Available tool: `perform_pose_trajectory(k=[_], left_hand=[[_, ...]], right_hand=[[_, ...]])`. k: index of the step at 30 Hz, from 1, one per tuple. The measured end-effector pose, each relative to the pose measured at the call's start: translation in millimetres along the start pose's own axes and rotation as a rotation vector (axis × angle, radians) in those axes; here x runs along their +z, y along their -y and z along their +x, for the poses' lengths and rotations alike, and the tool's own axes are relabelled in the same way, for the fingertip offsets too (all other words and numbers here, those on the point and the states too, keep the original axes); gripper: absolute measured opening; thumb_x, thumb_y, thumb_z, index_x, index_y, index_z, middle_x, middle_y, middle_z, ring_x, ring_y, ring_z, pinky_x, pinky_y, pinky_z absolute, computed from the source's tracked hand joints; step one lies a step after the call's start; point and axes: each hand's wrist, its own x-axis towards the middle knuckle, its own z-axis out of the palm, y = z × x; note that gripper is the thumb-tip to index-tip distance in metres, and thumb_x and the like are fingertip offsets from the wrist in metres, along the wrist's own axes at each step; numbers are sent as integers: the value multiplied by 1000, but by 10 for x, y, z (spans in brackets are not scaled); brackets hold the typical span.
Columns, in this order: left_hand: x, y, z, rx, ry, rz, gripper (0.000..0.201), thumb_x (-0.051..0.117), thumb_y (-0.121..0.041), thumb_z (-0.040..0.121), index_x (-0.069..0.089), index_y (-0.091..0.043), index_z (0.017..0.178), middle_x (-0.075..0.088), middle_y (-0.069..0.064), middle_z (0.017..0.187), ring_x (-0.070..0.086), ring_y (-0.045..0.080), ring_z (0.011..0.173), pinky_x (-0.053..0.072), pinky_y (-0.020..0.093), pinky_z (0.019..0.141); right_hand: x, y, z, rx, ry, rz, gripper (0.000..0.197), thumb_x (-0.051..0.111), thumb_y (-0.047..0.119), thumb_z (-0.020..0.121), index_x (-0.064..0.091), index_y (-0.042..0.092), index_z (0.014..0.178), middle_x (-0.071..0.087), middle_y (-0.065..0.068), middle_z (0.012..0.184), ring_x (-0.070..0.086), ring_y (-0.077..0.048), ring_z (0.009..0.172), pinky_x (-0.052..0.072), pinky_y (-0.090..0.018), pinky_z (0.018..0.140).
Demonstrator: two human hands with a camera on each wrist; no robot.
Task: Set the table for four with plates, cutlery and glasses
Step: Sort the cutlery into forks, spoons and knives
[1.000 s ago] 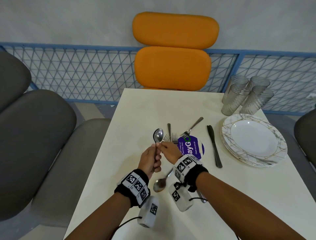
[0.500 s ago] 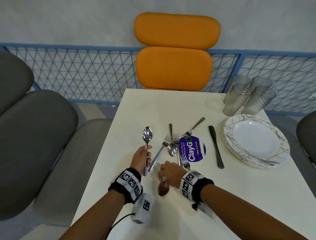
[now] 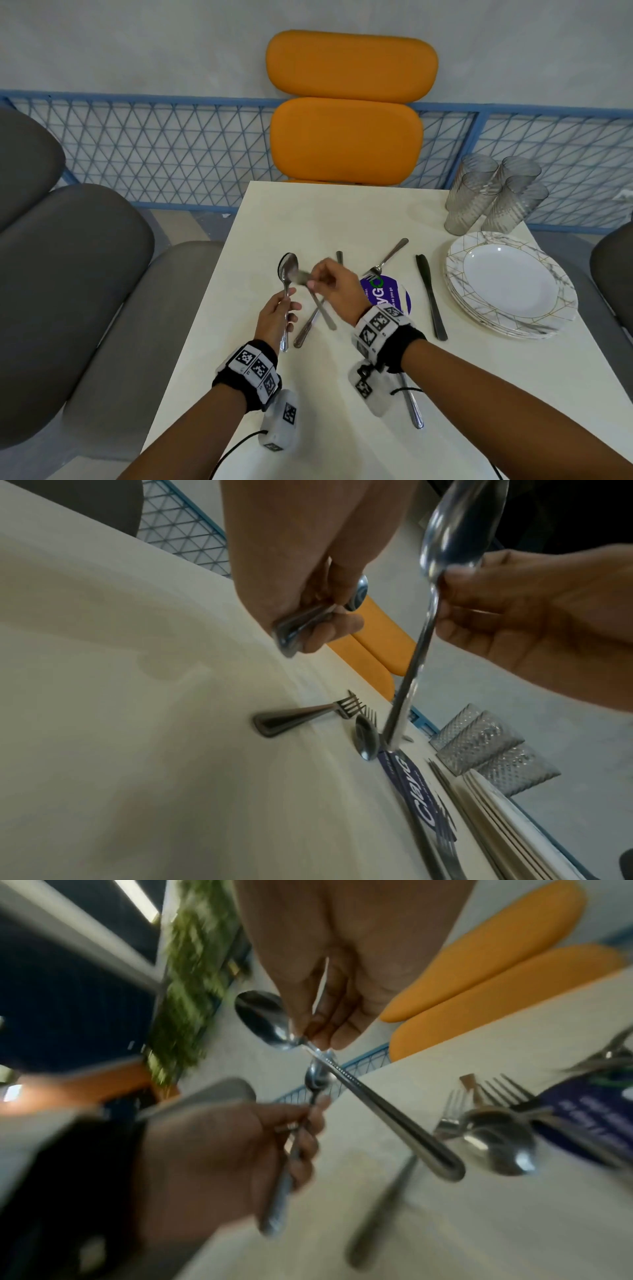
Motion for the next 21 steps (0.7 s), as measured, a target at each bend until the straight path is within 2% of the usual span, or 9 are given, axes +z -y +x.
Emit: perform_pose_trajectory(k=[3,6,8,11,13,15,18,21], left_hand=[[113,-75,-46,-32,52,-39,28,36,-20,100,58,-10,114,60,2,79,50,12,59,38,20,52],[249,-156,-108,-58,112,-105,26,35,-22,100,59,-13,98,61,5,76,54,9,54,41,21,54],[320,-171,-126,-72,146,-108,27,34,-23,100,57,-14,91,59,4,73,50,11,51,35,22,52],[364,-158,-142,-67,159,-88,26,36,-26,100,56,-12,93,52,0,64,44,9,45,32,19,46],[376,-141,-144,-47,174,-109,24,37,-25,100,56,-11,95,46,0,60,42,7,42,33,18,45],[385,-137,-141,-50,190,-141,23,37,-25,100,55,-12,95,43,-2,58,41,8,41,35,20,43],[378,-152,-133,-51,177,-140,21,38,-24,100,56,-13,102,39,-3,57,36,6,39,32,18,40],[334,-161,-105,-47,93,-106,16,43,-24,97,56,-15,97,38,-3,58,30,5,35,23,13,35]], right_hand=[[15,34,139,168,-156,362,23,61,-4,83,52,15,74,58,-4,67,56,-1,47,48,-13,52],[41,-27,181,315,-180,427,18,62,-3,84,51,10,75,59,-10,65,58,-2,40,49,-15,47],[49,-81,182,351,-192,398,20,64,-2,82,52,11,73,60,-8,64,58,-3,40,48,-16,45],[61,-163,198,347,-210,210,24,70,3,78,52,16,69,59,-2,64,56,-5,46,46,-21,52],[51,-215,214,344,-200,70,27,74,12,76,49,20,69,55,4,66,53,-8,56,44,-22,59],[15,-243,220,396,-175,55,29,76,24,74,47,20,71,55,1,71,52,-14,65,43,-22,61],[-49,-282,228,440,-177,104,29,71,32,79,48,15,76,56,-3,72,52,-16,64,41,-20,56],[-135,-414,205,454,-209,-126,21,58,24,89,46,16,74,52,1,72,52,-19,76,38,-20,56]])
